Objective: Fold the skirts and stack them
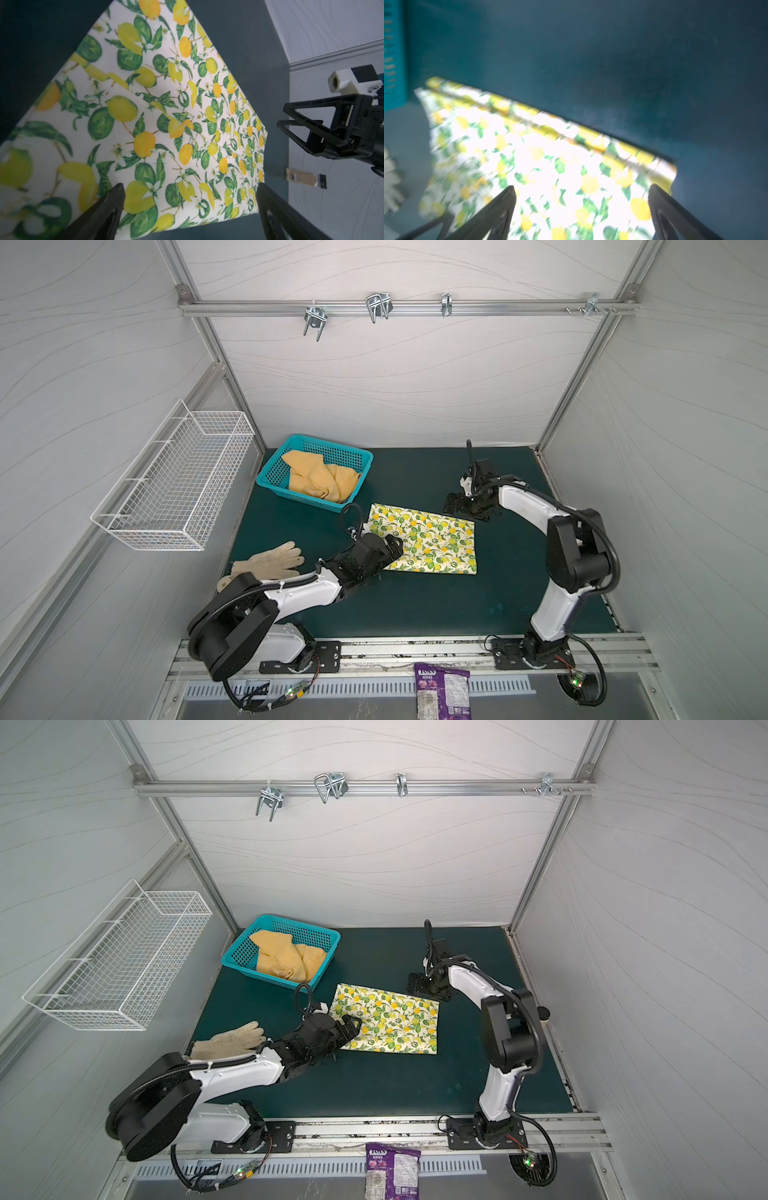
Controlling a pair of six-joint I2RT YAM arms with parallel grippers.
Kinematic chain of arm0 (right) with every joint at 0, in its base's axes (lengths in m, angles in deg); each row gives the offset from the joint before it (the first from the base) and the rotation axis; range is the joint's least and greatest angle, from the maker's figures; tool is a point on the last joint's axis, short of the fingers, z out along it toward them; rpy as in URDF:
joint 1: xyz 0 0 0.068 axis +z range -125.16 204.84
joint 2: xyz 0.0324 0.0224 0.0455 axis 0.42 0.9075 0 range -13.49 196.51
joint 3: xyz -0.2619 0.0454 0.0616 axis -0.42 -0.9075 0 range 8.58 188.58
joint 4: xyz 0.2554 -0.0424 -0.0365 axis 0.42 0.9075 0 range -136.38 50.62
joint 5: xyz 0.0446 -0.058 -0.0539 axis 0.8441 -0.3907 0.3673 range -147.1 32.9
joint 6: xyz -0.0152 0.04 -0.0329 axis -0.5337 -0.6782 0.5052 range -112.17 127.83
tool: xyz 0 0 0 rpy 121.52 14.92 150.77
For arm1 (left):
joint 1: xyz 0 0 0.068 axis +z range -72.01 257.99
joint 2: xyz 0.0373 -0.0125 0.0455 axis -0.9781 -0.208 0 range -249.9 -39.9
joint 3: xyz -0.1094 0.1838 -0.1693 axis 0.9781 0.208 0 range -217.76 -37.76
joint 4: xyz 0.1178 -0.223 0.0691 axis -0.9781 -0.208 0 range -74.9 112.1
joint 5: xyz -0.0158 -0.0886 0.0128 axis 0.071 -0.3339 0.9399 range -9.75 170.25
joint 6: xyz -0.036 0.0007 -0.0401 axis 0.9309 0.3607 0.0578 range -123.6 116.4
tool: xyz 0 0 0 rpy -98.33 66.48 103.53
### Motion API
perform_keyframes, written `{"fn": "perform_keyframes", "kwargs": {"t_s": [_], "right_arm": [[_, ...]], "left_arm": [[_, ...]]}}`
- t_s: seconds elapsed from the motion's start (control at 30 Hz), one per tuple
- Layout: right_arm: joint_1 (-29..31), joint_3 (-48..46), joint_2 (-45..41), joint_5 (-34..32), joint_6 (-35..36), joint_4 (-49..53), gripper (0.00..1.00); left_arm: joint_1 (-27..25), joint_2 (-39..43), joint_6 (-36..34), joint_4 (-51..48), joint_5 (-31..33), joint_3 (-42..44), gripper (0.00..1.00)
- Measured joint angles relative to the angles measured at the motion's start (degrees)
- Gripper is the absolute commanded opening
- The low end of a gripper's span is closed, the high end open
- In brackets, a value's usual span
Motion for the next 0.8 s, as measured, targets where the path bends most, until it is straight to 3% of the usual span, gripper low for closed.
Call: {"fn": "perform_keyframes", "kwargs": {"t_s": [0.27, 0.57, 0.8], "right_arm": [[9.64, -13.92, -16.94, 2.54, -3.85, -3.13, 0.99], [16.39, -28.41, -23.98, 2.03, -9.81, -6.75, 0.99], [17.77, -33.27, -29.55, 0.81, -12.2, -8.41, 0.99]], "left_arm": [[0.0, 7.91, -2.64, -5.6, 1.46, -1.05, 0.99], [0.94, 3.93, -3.02, -5.2, 0.44, 3.41, 0.99], [4.5, 0.48, -2.86, -1.03, -2.12, 5.79, 0.99]]}}
